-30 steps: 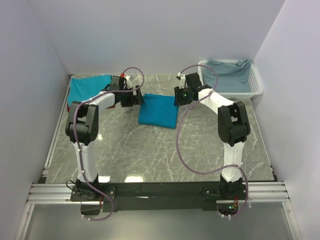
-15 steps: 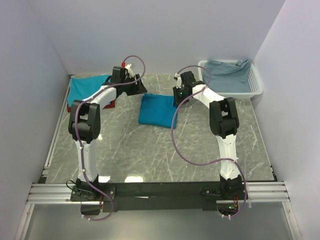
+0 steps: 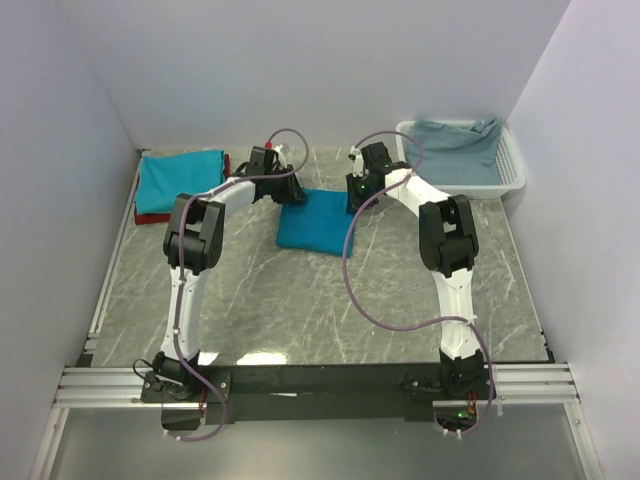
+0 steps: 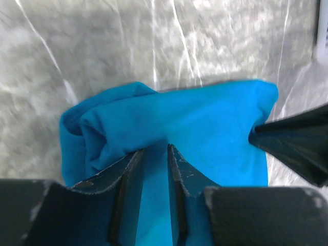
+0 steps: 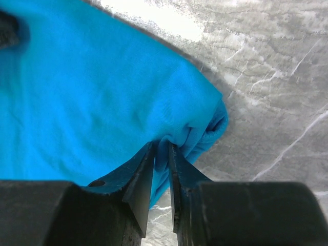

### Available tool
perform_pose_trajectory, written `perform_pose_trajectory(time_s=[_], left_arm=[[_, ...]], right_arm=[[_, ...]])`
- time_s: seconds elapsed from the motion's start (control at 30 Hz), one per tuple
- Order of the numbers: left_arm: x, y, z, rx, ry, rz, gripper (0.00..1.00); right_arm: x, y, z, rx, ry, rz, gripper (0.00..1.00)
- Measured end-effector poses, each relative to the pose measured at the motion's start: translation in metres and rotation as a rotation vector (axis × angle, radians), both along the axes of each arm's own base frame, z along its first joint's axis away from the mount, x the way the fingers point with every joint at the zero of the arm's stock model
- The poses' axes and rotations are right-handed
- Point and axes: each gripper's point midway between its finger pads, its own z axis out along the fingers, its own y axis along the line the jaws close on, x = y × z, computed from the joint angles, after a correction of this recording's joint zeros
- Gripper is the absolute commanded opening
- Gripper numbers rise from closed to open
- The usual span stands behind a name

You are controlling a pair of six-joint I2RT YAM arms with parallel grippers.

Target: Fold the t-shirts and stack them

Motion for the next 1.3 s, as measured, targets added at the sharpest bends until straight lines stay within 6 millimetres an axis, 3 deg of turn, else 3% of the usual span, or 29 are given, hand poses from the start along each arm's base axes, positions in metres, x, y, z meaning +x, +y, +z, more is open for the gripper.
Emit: perform_pose_trajectory(time_s=[0.27, 0.43, 0.47, 0.53, 0.67, 0.77, 0.93, 1.03, 1.13, 1.2, 1.3], left_arm=[[0.035, 0.018, 0.014, 0.026, -0.066, 0.107, 0.51], [0.043, 0.033, 0.012, 0.065, -0.081, 0.151, 0.58], [0.044, 0.036, 0.012, 0.076, -0.088, 0.156, 0.65], [0.04, 0.042, 0.012, 0.094, -0.09, 0.162, 0.78], [0.016, 0.055, 0.017, 0.136, -0.086, 0.137, 0.92], [0.0, 0.059, 0.035, 0.141, -0.107, 0.115, 0.96], [-0.016, 0.056, 0.069, 0.111, -0.16, 0.068, 0.96], [-0.02, 0.05, 0.075, 0.086, -0.163, 0.029, 0.96], [-0.023, 0.046, 0.064, 0.087, -0.117, -0.002, 0.96], [-0.019, 0.045, 0.055, 0.095, -0.089, -0.005, 0.95], [-0.016, 0.046, 0.037, 0.116, -0.039, 0.0, 0.94]], right_arm=[[0.0, -0.001, 0.0, 0.005, 0.005, -0.001, 0.26], [-0.001, -0.003, 0.0, 0.009, 0.01, -0.002, 0.27], [-0.001, -0.003, 0.0, 0.008, 0.01, 0.001, 0.29], [0.0, -0.005, 0.002, 0.005, 0.003, 0.005, 0.31], [-0.005, -0.012, 0.014, -0.007, -0.024, 0.034, 0.43], [-0.01, -0.017, 0.047, 0.013, -0.082, 0.085, 0.47], [-0.025, -0.02, 0.137, 0.067, -0.285, 0.262, 0.47], [-0.062, -0.021, 0.186, 0.096, -0.418, 0.374, 0.48], [-0.105, -0.022, 0.221, 0.127, -0.554, 0.462, 0.54], [-0.135, -0.022, 0.237, 0.149, -0.654, 0.52, 0.57], [-0.171, -0.021, 0.244, 0.177, -0.762, 0.596, 0.66]])
